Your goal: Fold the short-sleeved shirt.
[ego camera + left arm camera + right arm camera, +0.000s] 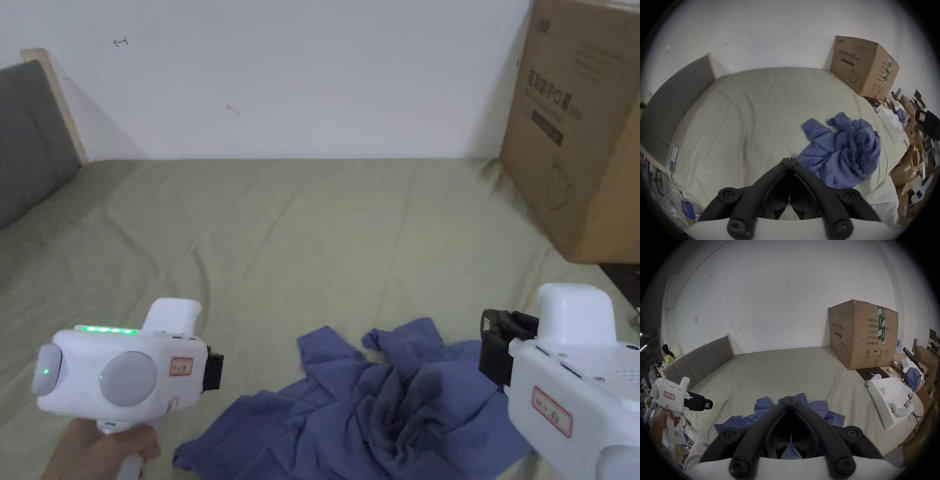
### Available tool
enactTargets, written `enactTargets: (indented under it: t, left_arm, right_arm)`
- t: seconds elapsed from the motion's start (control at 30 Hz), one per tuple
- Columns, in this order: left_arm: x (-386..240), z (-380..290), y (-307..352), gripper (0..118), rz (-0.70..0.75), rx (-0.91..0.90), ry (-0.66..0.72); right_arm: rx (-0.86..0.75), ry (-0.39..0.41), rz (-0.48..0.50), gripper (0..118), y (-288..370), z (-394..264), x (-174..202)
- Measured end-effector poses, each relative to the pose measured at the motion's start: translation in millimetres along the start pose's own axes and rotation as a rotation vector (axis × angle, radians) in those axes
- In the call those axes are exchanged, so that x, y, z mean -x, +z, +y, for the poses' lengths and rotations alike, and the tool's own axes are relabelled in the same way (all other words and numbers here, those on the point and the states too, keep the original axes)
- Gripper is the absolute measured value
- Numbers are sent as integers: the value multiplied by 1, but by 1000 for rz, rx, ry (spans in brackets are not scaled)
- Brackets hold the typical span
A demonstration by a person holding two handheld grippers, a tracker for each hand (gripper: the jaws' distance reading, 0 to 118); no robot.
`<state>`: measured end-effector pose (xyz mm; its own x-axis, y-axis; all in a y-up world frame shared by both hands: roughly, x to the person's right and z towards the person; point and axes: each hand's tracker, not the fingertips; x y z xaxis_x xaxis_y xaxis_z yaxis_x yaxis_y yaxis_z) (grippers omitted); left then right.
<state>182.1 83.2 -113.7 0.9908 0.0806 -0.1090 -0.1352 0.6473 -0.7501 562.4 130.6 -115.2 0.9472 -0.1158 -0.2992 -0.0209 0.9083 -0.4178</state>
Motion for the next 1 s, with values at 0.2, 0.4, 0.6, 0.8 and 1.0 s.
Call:
enactTargets:
  t: [0.2, 0.4, 0.6, 0.8, 1.0]
  left_arm:
    - [7, -2, -26, 0, -14, 54, 12]
    - [-12, 25, -75, 81, -80, 102, 16]
    - [-42, 70, -149, 115, -108, 153, -34]
    - [-54, 105, -221, 115, -67, 188, -64]
    - [-76, 98, -255, 96, -24, 283, -61]
  right_arm:
    - [57, 6, -2, 0, -22, -10, 6]
    - [103, 19, -21, 0, -40, -15, -2]
    - [163, 7, -61, 0, -63, -22, -17]
    - [213, -8, -91, 0, -83, -27, -31]
    - [246, -17, -106, 0, -100, -31, -40]
